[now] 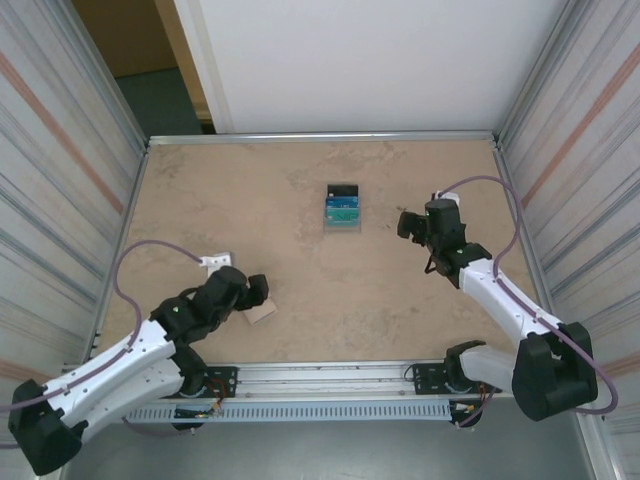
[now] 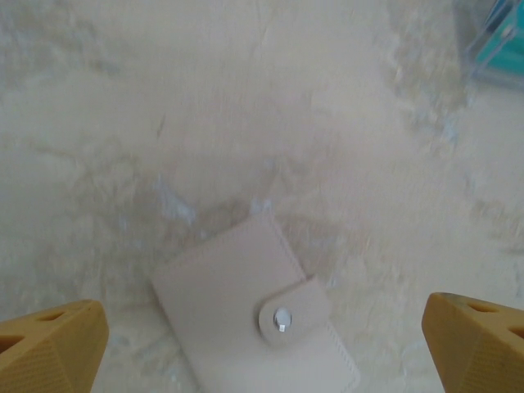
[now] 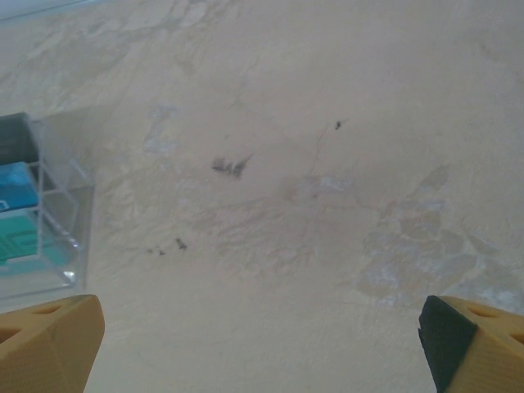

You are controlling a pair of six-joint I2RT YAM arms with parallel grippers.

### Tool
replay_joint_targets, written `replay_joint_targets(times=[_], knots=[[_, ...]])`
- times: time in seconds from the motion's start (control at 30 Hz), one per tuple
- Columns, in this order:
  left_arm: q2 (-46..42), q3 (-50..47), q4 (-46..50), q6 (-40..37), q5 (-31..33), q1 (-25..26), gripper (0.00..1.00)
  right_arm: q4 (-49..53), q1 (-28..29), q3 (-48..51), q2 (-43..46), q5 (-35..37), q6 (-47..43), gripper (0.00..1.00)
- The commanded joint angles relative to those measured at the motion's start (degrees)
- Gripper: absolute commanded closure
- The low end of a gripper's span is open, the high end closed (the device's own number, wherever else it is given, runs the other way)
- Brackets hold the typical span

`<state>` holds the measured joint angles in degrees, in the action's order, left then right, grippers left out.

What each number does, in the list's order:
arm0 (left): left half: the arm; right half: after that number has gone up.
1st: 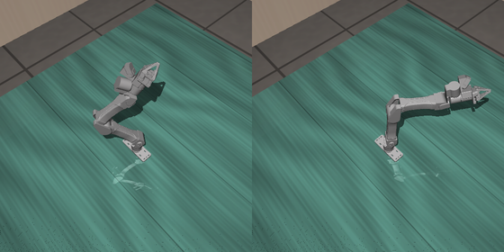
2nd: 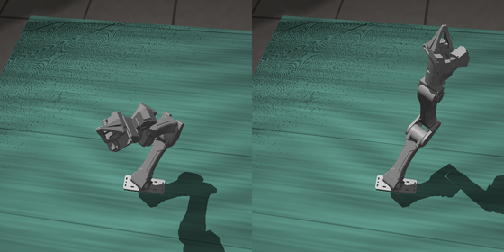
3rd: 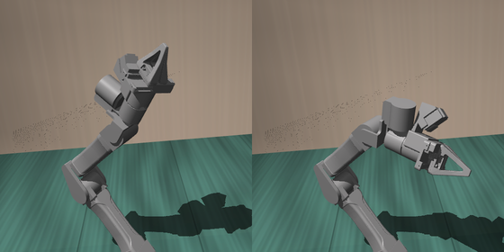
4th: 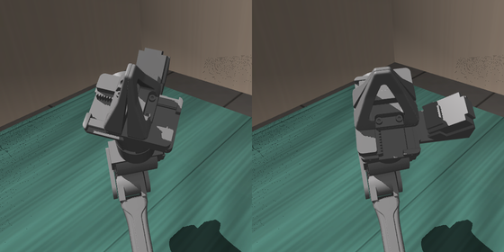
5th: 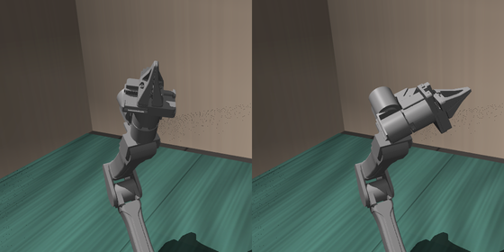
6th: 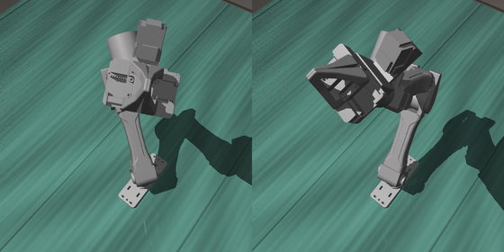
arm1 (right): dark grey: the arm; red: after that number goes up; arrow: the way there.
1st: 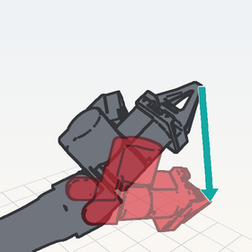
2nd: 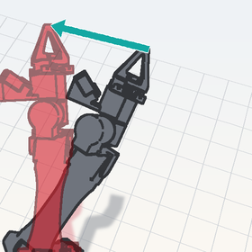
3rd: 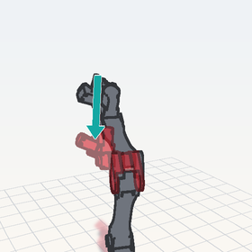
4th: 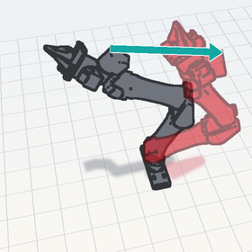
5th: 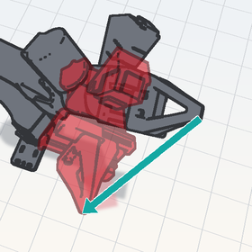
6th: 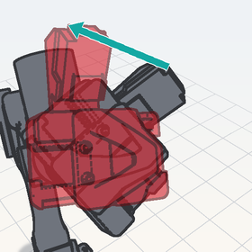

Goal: Take the credit cards out of the card holder

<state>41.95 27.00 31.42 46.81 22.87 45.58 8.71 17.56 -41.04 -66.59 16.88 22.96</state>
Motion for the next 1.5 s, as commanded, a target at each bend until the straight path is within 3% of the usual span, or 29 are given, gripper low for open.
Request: replay_joint_targets(times=[0.0, 0.33, 0.63, 1.47], knots=[[3.4, -0.4, 4.8, 8.8, 2.3, 2.5, 0.01, 3.6, 1.8, -3.2, -2.4, 0.8, 2.7, 0.01], [16.1, 2.0, -0.5, 9.5, -0.7, 2.8, 0.01, 3.2, 6.6, -6.6, -8.9, 3.6, 2.8, 0.01], [21.8, 1.9, -8.8, 6.5, -7.1, -1.1, 0.01, 3.7, 7.4, -6.6, -8.9, 4.5, 1.8, 0.01], [37.3, 10.3, 2.9, -2.3, -10.2, -1.6, 0.01, 1.6, 7.5, -4.7, -6.6, 2.6, 2.4, 0.01]])
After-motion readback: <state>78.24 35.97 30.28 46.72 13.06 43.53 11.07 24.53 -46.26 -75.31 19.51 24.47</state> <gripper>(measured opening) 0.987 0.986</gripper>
